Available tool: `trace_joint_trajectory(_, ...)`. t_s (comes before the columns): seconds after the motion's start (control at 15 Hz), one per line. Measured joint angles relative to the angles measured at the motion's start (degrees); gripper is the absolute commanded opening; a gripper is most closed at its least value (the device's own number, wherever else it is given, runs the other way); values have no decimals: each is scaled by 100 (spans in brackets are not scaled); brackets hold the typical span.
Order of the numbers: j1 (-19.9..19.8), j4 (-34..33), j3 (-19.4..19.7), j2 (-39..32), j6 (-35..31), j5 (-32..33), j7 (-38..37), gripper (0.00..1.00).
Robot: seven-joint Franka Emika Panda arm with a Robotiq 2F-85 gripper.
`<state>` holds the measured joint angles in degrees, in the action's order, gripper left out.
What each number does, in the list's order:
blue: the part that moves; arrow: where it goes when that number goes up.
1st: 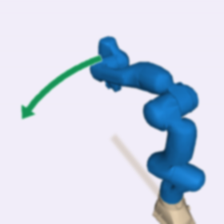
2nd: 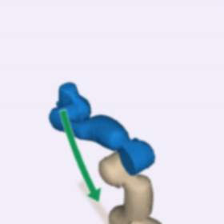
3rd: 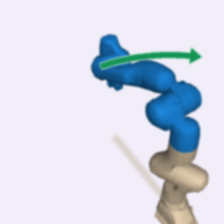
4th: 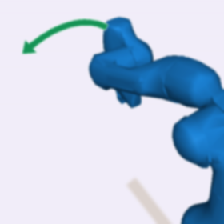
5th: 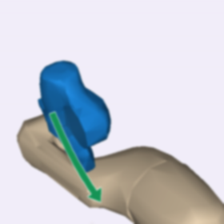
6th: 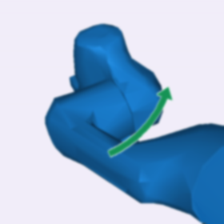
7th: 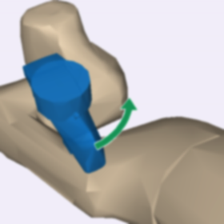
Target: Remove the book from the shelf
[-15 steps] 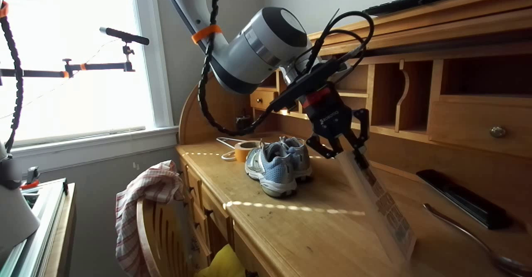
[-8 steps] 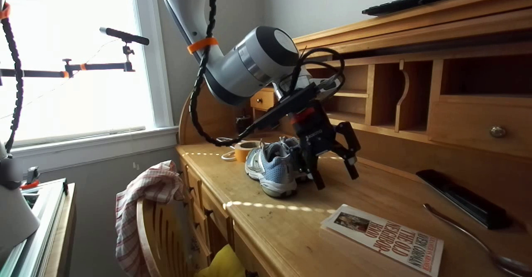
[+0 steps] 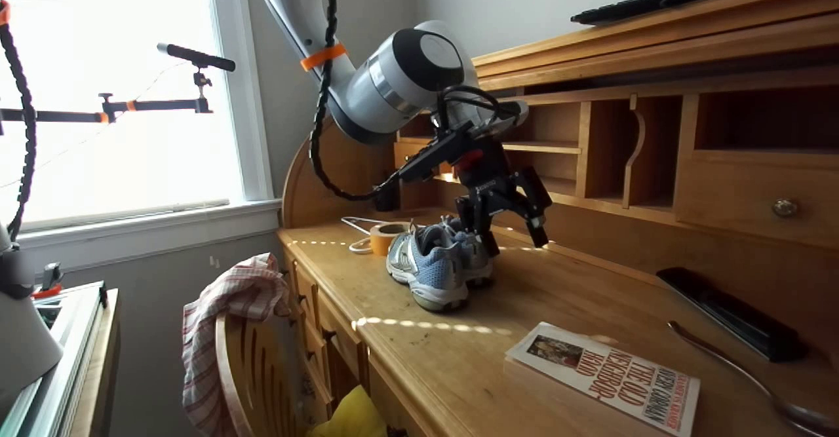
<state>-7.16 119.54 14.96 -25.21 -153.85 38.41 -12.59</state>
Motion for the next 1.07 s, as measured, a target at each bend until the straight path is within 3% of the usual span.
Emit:
trace_joint_trajectory(0.67,477,295,317,684,-301,-620,-1848,100)
trace_joint_trajectory(1.07,676,549,414,1212,-356,-611,-2313,100)
